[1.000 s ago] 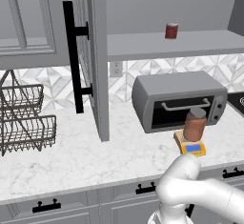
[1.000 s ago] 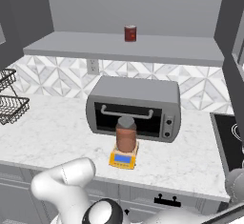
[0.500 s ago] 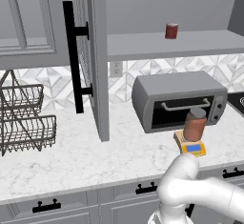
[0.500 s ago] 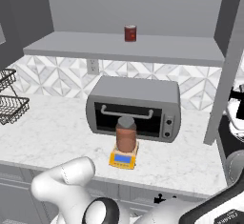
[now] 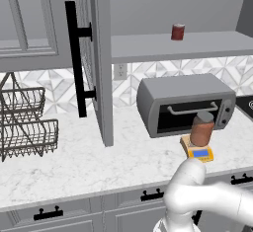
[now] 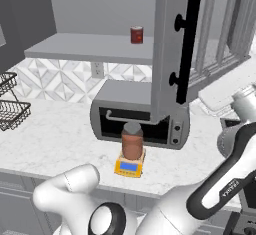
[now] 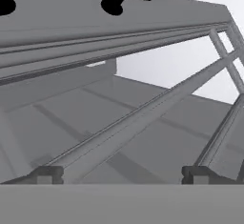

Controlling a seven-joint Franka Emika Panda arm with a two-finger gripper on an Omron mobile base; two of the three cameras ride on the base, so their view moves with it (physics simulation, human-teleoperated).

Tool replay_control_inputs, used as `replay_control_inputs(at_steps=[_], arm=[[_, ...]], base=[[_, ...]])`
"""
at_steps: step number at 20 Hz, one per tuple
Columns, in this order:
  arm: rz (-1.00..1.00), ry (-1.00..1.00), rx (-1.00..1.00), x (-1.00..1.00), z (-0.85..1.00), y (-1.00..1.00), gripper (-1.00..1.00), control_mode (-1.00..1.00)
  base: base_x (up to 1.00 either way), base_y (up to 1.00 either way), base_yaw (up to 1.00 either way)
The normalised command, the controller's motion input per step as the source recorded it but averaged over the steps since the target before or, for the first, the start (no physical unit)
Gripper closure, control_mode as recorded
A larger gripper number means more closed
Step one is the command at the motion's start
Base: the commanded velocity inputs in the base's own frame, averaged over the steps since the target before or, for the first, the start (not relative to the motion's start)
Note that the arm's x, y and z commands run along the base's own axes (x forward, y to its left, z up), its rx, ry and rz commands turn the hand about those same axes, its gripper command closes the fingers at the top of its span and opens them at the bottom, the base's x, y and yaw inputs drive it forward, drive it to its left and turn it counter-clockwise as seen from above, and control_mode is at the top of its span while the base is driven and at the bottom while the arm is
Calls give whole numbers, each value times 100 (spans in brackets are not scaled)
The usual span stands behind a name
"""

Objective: Pick the honey bottle and place it on the digital scale for weighing, and close the cabinet.

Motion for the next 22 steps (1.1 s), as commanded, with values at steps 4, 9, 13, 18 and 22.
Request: replay_control_inputs(at_steps=[4, 9, 13, 18, 22], arm=[[0, 29, -32, 100, 0, 100, -100, -100], [-3, 8, -32, 100, -10, 100, -100, -100], [-5, 1, -22, 100, -30, 100, -100, -100], [-6, 0, -14, 100, -32, 87, -100, -100], [-9, -1, -12, 100, -23, 75, -100, -100]], base=[[0, 0, 0], [0, 0, 0], [0, 0, 0], [0, 0, 0], [0, 0, 0]])
